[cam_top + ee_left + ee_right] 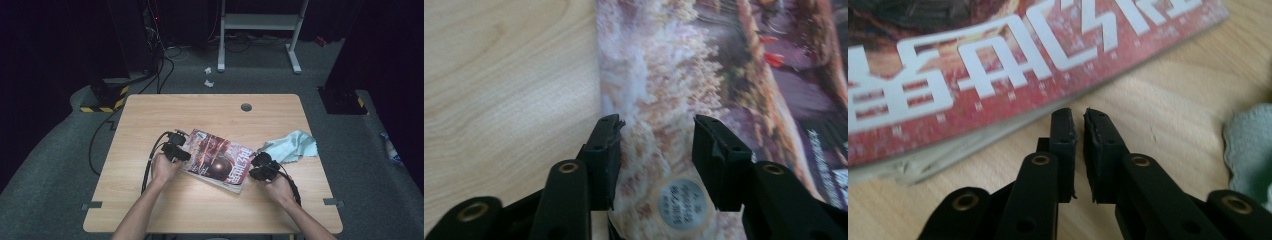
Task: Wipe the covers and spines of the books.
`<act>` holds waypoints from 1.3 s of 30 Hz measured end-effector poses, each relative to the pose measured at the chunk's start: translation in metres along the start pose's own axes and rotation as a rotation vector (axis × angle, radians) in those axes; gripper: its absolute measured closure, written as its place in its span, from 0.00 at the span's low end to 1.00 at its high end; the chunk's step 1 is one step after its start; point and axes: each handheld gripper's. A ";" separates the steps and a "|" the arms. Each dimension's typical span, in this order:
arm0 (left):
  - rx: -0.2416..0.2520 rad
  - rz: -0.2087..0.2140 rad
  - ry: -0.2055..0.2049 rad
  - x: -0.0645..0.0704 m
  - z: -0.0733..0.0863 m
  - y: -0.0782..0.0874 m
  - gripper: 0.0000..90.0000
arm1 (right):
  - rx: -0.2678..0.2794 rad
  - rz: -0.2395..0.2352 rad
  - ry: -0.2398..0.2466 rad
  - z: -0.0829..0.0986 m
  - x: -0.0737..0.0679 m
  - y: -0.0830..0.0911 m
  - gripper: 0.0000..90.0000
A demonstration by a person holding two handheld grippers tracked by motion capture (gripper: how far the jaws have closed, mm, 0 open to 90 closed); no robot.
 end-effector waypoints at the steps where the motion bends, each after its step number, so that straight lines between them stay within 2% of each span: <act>1: -0.020 0.003 -0.018 0.003 0.001 0.001 0.64 | -0.003 0.004 0.010 -0.003 0.000 -0.001 0.95; 6: -0.047 0.052 -0.066 0.021 0.004 -0.002 0.70 | -0.004 0.016 -0.005 -0.022 0.002 -0.009 0.98; 9: -0.057 0.069 -0.069 0.027 0.004 -0.001 0.70 | -0.017 0.027 -0.009 -0.032 0.007 -0.014 0.97; 10: -0.049 0.063 -0.049 0.026 0.004 0.000 0.70 | -0.023 0.028 -0.020 -0.034 0.009 -0.015 0.97; 12: -0.022 0.015 -0.024 0.020 0.004 0.004 0.65 | -0.015 0.030 -0.024 -0.036 0.012 -0.015 0.95; 14: -0.008 -0.010 0.020 0.010 0.002 0.009 0.60 | 0.001 0.026 -0.027 -0.033 0.011 -0.010 0.92; 17: 0.014 -0.074 0.059 -0.004 0.000 0.014 0.50 | 0.041 -0.003 -0.028 -0.019 0.009 0.004 0.88; 19: 0.033 -0.069 0.087 -0.011 0.000 0.015 0.49 | 0.065 -0.014 -0.019 -0.009 0.006 0.014 0.85; 22: -0.005 -0.075 0.100 -0.017 0.001 0.008 0.49 | 0.078 -0.059 -0.007 0.009 -0.002 0.028 0.80; 24: -0.012 -0.065 0.102 -0.019 0.001 0.004 0.50 | 0.078 -0.075 0.027 0.015 -0.010 0.031 0.77; 26: -0.010 -0.056 0.100 -0.017 0.001 0.004 0.56 | 0.069 -0.096 0.074 0.018 -0.021 0.031 0.72; 28: -0.012 -0.049 0.093 -0.014 0.001 0.004 0.61 | 0.063 -0.105 0.087 0.017 -0.028 0.029 0.67; 30: -0.015 -0.042 0.082 -0.010 0.003 0.004 0.68 | 0.050 -0.091 0.105 0.013 -0.035 0.025 0.64; 32: -0.026 -0.042 0.069 -0.004 0.006 0.004 0.70 | 0.032 -0.072 0.111 0.009 -0.036 0.019 0.64; 35: -0.042 -0.033 0.062 0.002 0.012 0.006 0.69 | -0.002 -0.048 0.092 0.003 -0.031 0.009 0.65; 36: -0.056 -0.032 0.053 0.005 0.014 0.007 0.69 | 0.003 -0.044 0.089 0.001 -0.028 0.008 0.66; 37: -0.056 -0.027 0.055 0.008 0.016 0.007 0.69 | -0.010 -0.030 0.061 -0.001 -0.025 0.007 0.68; 39: -0.078 -0.018 0.038 0.016 0.021 0.009 0.69 | -0.013 0.017 0.070 -0.008 -0.016 0.005 0.70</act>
Point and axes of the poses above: each handheld gripper's, and its own axes: y roughly backward along the jaws, z roughly out of its underside, x roughly to its right, and after that the axes turned 12 degrees about z, right-handed
